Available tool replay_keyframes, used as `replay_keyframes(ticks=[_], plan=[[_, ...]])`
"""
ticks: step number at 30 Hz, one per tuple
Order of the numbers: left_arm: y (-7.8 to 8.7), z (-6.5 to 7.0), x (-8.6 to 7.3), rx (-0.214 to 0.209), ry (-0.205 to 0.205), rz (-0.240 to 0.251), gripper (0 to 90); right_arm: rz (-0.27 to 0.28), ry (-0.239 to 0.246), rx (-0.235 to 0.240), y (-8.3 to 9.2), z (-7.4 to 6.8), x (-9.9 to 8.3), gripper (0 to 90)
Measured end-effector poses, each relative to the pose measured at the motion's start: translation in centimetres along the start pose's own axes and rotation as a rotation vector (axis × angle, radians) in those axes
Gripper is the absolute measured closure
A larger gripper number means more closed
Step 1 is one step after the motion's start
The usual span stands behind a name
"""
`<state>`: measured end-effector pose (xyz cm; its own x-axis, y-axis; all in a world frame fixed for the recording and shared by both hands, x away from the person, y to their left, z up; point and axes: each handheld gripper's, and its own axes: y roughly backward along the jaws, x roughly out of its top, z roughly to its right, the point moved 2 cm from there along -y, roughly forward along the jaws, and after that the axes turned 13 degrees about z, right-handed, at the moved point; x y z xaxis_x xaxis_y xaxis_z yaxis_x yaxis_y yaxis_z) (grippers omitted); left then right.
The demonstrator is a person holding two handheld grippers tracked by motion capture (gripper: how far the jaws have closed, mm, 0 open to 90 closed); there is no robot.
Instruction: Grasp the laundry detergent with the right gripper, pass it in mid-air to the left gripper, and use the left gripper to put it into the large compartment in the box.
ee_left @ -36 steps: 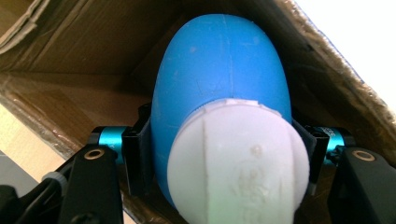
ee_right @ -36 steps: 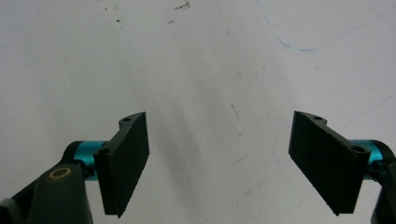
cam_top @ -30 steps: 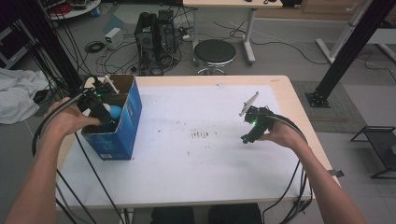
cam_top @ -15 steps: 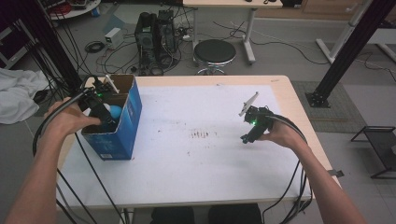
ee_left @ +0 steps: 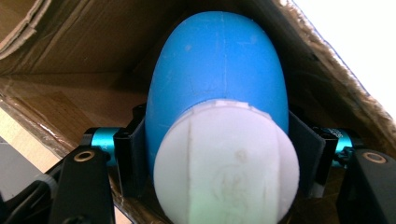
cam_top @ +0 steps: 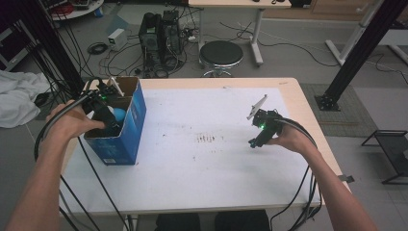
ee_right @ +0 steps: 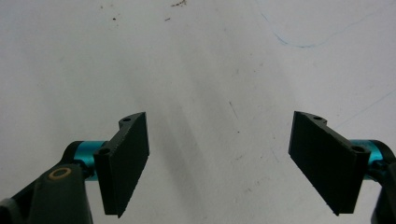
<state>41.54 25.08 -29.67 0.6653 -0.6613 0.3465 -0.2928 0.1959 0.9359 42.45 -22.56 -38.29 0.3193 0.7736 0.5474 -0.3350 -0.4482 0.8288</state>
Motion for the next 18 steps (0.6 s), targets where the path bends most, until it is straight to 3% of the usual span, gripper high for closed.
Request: replay_keyframes(ticks=[4,5,6,10,11,13,15,18], plan=[[0.3,-0.1,0.0,-0.01,-0.008,-0.006,30.4,-0.008,-0.006,0.0,0.0,0.0,0.0,19.6],[0.2,0.1,0.0,0.001,0.026,0.027,30.5,-0.004,-0.001,0.001,0.0,0.0,0.0,19.6],[0.4,-0.1,0.0,-0.006,0.003,0.006,30.5,-0.005,-0.002,0.002,0.0,0.0,0.0,19.6],[0.9,-0.1,0.1,0.007,-0.012,0.003,30.4,-0.006,-0.004,0.001,0.0,-0.1,0.0,19.6],[0.9,0.0,0.2,0.009,0.005,0.013,30.4,-0.004,-0.003,0.002,0.0,0.0,0.0,19.7],[1.3,0.0,0.3,0.009,-0.013,0.003,30.4,-0.007,-0.01,0.0,0.0,-0.1,0.0,19.6],[1.6,0.4,0.5,0.019,0.015,0.035,30.4,-0.01,-0.003,0.004,0.0,0.0,0.0,19.6],[2.3,0.4,0.8,0.033,-0.011,0.037,28.2,-0.007,-0.002,0.006,0.0,0.0,0.0,19.6]])
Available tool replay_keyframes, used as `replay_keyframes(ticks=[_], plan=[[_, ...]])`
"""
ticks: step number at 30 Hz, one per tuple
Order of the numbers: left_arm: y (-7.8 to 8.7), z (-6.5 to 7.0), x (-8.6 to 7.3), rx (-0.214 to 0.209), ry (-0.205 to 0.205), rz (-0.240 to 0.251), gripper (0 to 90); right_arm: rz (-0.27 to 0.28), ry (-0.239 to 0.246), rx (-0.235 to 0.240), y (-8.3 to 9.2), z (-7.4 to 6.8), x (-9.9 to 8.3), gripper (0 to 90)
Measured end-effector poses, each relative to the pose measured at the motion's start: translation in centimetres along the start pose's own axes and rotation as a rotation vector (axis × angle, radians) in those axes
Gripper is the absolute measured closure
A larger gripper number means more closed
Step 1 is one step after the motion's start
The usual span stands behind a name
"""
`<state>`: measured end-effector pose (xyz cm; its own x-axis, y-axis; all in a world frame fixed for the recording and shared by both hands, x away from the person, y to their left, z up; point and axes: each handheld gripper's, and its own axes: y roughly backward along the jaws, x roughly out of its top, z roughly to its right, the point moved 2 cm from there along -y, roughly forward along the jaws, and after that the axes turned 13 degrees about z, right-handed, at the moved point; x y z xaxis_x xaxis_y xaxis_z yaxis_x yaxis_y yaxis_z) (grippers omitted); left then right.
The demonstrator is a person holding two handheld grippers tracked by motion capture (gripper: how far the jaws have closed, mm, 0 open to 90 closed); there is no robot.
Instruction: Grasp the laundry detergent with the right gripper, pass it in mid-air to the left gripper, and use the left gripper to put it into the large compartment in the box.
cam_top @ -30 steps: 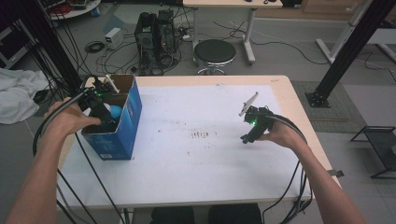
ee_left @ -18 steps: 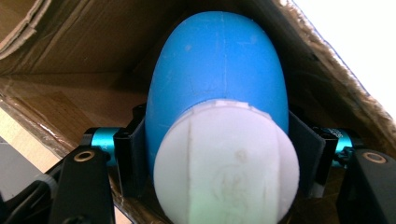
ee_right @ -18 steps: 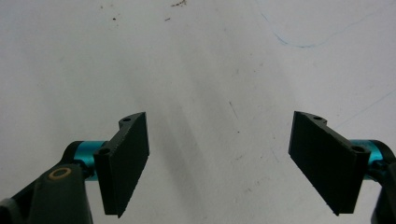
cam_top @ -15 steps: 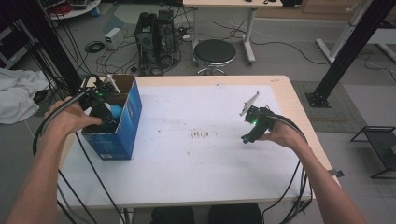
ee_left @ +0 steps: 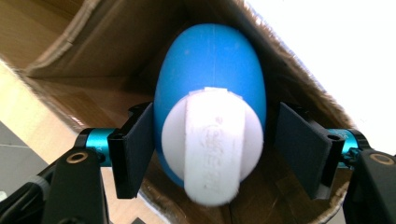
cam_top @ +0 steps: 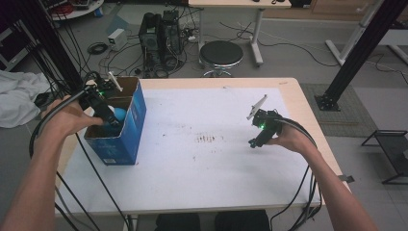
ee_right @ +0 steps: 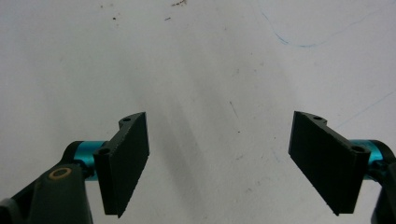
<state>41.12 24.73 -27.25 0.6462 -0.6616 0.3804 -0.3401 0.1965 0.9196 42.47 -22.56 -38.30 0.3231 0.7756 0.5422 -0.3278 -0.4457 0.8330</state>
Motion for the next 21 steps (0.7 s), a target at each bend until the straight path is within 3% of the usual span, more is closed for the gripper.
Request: replay_keyframes(ticks=[3,5,6,9,12,16,18,19,20,21], plan=[[0.6,0.4,0.3,0.005,0.035,0.051,25.3,0.007,0.013,0.001,0.0,0.1,0.0,19.7],[1.0,0.6,0.6,0.001,0.044,0.067,25.3,-0.004,-0.004,0.0,0.0,0.0,0.0,19.7],[1.3,0.3,0.7,-0.001,-0.011,0.018,25.3,0.002,0.005,0.003,0.0,0.0,0.0,19.6],[1.4,-0.1,0.8,0.007,-0.03,-0.013,25.3,0.0,-0.005,0.0,0.0,-0.1,0.0,19.6],[1.4,-0.1,0.9,0.017,-0.008,0.007,25.3,0.006,0.014,0.003,0.1,0.0,0.0,19.6],[2.1,0.0,1.4,0.033,-0.012,0.016,25.3,-0.001,-0.017,-0.001,0.3,-0.1,-0.1,19.6],[2.7,0.2,1.9,0.045,-0.018,0.029,25.3,-0.001,-0.008,-0.006,0.4,-0.1,-0.1,19.6],[3.1,0.2,2.1,0.047,-0.043,0.017,25.3,-0.001,-0.008,-0.004,0.4,-0.1,-0.1,19.6],[3.5,0.4,2.4,0.06,-0.032,0.039,25.3,0.0,-0.009,0.002,0.3,-0.1,-0.1,19.6],[3.9,0.3,2.6,0.063,-0.053,0.028,25.3,-0.002,-0.011,0.002,0.4,-0.1,-0.1,19.6]])
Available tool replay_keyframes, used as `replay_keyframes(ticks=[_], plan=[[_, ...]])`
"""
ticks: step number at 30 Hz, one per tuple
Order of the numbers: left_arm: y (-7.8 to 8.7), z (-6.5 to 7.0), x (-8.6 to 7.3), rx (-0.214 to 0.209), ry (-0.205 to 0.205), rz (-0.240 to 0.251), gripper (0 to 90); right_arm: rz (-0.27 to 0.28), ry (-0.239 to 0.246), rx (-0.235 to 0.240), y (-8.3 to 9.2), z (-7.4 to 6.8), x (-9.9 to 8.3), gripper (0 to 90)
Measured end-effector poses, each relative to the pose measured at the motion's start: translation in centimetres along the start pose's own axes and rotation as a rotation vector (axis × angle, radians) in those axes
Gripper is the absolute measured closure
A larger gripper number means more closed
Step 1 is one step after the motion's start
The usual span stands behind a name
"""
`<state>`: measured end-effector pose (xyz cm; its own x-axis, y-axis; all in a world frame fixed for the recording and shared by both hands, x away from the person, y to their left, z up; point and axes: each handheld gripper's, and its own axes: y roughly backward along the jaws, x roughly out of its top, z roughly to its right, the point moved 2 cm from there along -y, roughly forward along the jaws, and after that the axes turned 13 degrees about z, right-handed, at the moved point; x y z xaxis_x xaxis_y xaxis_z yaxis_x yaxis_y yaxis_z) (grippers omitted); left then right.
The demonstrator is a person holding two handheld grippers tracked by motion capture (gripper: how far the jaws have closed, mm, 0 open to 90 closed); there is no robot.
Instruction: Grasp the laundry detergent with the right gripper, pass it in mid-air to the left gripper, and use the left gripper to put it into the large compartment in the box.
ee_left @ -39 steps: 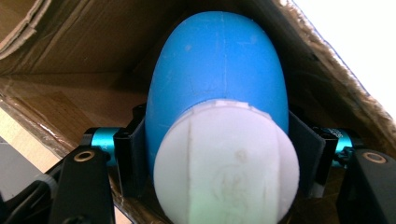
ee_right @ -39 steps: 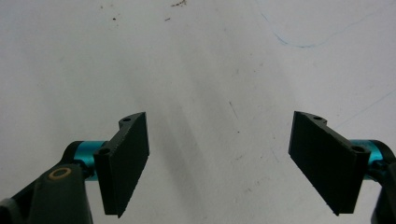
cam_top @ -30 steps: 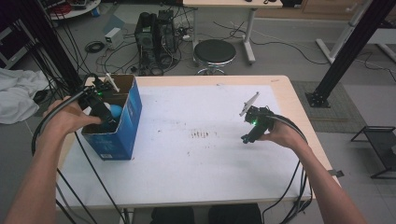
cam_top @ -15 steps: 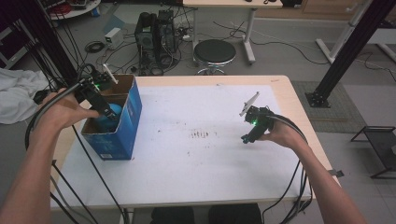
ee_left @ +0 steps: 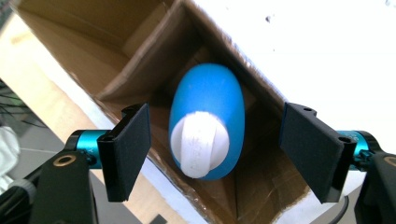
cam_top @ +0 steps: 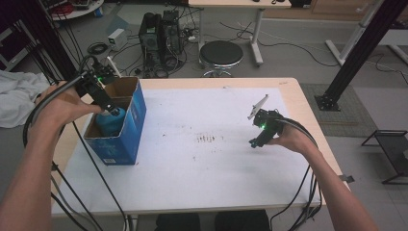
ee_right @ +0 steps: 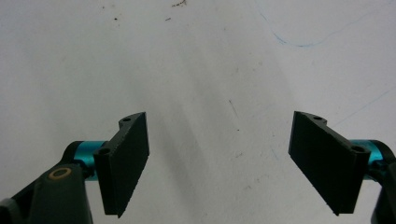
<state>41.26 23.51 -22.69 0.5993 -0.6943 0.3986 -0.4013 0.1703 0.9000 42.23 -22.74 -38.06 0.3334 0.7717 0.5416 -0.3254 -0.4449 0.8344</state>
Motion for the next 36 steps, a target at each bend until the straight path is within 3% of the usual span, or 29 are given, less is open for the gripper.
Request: replay_keyframes(ticks=[1,2,3,4,5,6,7,15,17,19,23,24,27,28,29,30,34,35,36], plan=[[0.3,0.2,0.3,0.007,0.005,0.026,25.3,0.009,0.014,0.002,-0.1,0.1,0.0,19.6],[0.3,0.6,0.5,0.018,0.05,0.066,25.2,0.012,0.02,0.0,-0.1,0.1,0.0,19.6],[0.9,0.3,0.8,0.013,-0.001,0.035,25.2,0.004,0.002,-0.002,0.0,0.0,0.0,19.6],[1.1,0.5,1.1,0.011,-0.001,0.043,25.2,0.002,0.003,0.0,0.0,0.0,0.0,19.6],[1.2,0.8,1.3,0.02,0.032,0.076,25.2,-0.003,-0.005,-0.003,0.0,-0.1,0.0,19.7],[1.3,1.0,1.5,0.021,0.039,0.094,25.2,0.007,0.012,0.001,0.0,0.1,0.0,19.7],[1.7,0.7,1.7,0.008,-0.015,0.057,25.2,0.012,-0.003,-0.01,-0.1,0.0,0.0,19.6],[1.8,2.0,3.3,-0.016,-0.046,0.08,25.2,0.017,-0.002,-0.01,0.0,0.0,-0.1,19.6],[1.8,2.2,3.7,-0.023,-0.082,0.068,25.2,0.016,0.004,-0.009,0.0,0.1,0.0,19.6],[1.5,2.9,4.2,-0.032,-0.072,0.083,25.2,0.015,0.001,-0.01,0.0,0.0,0.0,19.6],[1.2,3.8,5.2,-0.051,-0.109,0.087,25.2,0.011,0.002,-0.006,0.0,0.0,0.0,19.6],[1.1,4.0,5.5,-0.06,-0.138,0.072,25.2,0.012,0.001,-0.007,0.0,0.0,0.0,19.7],[0.3,5.0,6.2,-0.078,-0.14,0.096,25.2,0.013,-0.007,-0.012,0.1,0.0,0.0,19.6],[0.0,5.2,6.5,-0.092,-0.171,0.08,25.2,0.013,0.0,-0.013,0.1,0.0,0.1,19.7],[-0.4,5.6,6.6,-0.09,-0.153,0.099,25.2,0.015,-0.001,-0.012,0.1,0.0,0.1,19.6],[-0.6,5.7,6.8,-0.103,-0.182,0.075,25.2,0.013,-0.003,-0.013,0.1,-0.1,0.1,19.6],[-2.0,7.2,7.4,-0.127,-0.181,0.097,25.2,0.005,-0.01,-0.014,0.2,-0.2,0.1,19.6],[-2.3,7.4,7.5,-0.136,-0.192,0.085,25.2,0.021,0.017,-0.012,0.1,0.0,0.1,19.6],[-2.7,7.8,7.6,-0.144,-0.189,0.082,25.1,0.009,-0.008,-0.014,0.2,-0.2,0.1,19.6]])
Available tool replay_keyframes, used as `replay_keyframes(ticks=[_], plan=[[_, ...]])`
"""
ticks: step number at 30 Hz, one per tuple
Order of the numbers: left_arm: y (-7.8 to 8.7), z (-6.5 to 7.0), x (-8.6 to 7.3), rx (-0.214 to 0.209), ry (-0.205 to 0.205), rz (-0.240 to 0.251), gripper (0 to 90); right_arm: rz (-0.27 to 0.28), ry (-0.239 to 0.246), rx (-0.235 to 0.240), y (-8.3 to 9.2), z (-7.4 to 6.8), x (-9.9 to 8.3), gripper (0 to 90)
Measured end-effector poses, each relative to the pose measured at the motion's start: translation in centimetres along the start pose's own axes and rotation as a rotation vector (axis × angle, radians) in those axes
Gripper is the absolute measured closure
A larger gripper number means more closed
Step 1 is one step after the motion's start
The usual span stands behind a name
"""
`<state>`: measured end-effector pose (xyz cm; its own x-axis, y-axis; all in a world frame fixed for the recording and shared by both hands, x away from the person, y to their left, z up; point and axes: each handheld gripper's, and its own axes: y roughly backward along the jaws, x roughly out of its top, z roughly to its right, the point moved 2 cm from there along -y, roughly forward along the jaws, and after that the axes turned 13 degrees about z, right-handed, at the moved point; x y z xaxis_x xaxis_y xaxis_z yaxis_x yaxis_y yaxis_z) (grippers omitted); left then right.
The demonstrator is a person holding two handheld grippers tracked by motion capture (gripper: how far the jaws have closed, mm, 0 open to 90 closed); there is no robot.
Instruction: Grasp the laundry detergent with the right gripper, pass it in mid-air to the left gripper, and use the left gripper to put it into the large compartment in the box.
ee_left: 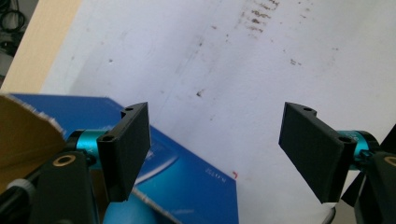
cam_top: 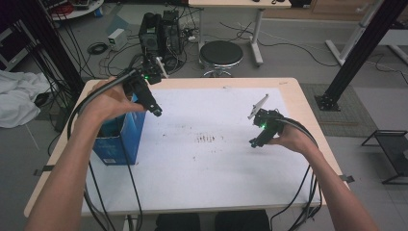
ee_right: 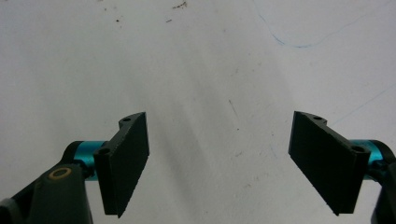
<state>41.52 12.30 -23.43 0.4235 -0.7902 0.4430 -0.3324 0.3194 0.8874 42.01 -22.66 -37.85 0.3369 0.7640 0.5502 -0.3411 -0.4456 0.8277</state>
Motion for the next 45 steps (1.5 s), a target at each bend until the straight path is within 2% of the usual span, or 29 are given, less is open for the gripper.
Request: replay_keyframes(ticks=[2,4,7,8,11,12,13,18,22,23,24,26,30,33,34,36,38,39,40,41,42,45], plan=[[-0.8,0.4,0.3,-0.021,-0.03,-0.027,16.7,-0.004,-0.003,0.005,0.1,0.0,0.0,19.7],[-1.5,0.8,0.5,-0.009,-0.038,-0.008,16.7,-0.01,0.005,0.007,0.1,0.0,0.0,19.6],[-2.4,1.2,0.8,-0.034,-0.038,-0.017,16.8,0.002,0.018,0.012,0.1,0.1,0.0,19.6],[-2.7,1.3,0.8,-0.048,-0.051,-0.028,16.8,-0.002,0.017,0.008,0.1,0.1,0.0,19.6],[-4.0,2.1,0.9,-0.068,-0.058,-0.019,16.7,-0.004,0.011,0.008,0.2,0.1,0.0,19.6],[-4.4,2.2,0.9,-0.076,-0.073,-0.037,16.7,0.0,0.009,0.009,0.2,0.1,0.0,19.7],[-4.9,2.4,0.9,-0.079,-0.064,-0.037,16.7,0.008,0.006,0.002,0.2,0.1,0.0,19.6],[-6.8,2.9,0.7,-0.109,-0.073,-0.061,16.8,-0.001,0.0,0.001,0.4,0.0,0.0,19.6],[-7.8,3.2,0.7,-0.11,-0.058,-0.05,16.7,-0.007,0.0,0.0,0.7,0.1,0.1,19.7],[-7.9,3.2,0.7,-0.114,-0.069,-0.056,16.7,-0.002,0.012,-0.006,0.8,0.2,0.1,19.6],[-8.1,3.3,0.7,-0.113,-0.058,-0.051,16.7,0.0,0.001,-0.006,0.8,0.1,0.1,19.6],[-8.3,3.2,0.7,-0.116,-0.067,-0.06,16.7,-0.006,-0.001,-0.015,1.1,0.1,0.1,19.6],[-8.7,3.5,0.8,-0.105,-0.058,-0.059,16.7,0.008,0.009,-0.02,1.6,0.2,0.3,19.6],[-8.7,3.6,0.8,-0.107,-0.078,-0.066,16.7,0.006,0.002,-0.024,1.8,0.1,0.3,19.6],[-8.9,3.8,0.8,-0.1,-0.053,-0.046,16.8,0.004,-0.001,-0.025,1.9,0.0,0.3,19.6],[-8.6,3.6,0.8,-0.105,-0.073,-0.069,16.7,0.006,0.006,-0.021,1.8,0.0,0.2,19.7],[-8.6,3.7,0.7,-0.1,-0.069,-0.06,16.7,0.003,0.006,-0.021,1.8,0.0,0.2,19.6],[-8.6,3.8,0.7,-0.09,-0.048,-0.045,16.7,0.001,0.009,-0.02,1.8,0.1,0.2,19.7],[-8.5,3.6,0.7,-0.098,-0.07,-0.063,16.7,0.001,0.011,-0.019,1.8,0.1,0.2,19.6],[-8.6,3.8,0.6,-0.092,-0.048,-0.045,16.8,-0.001,0.01,-0.023,1.8,0.1,0.2,19.6],[-8.5,3.7,0.6,-0.095,-0.071,-0.06,16.7,-0.002,0.011,-0.023,1.8,0.1,0.2,19.6],[-8.6,3.6,0.7,-0.097,-0.07,-0.061,16.8,-0.007,0.002,-0.024,1.8,0.0,0.2,19.7]])
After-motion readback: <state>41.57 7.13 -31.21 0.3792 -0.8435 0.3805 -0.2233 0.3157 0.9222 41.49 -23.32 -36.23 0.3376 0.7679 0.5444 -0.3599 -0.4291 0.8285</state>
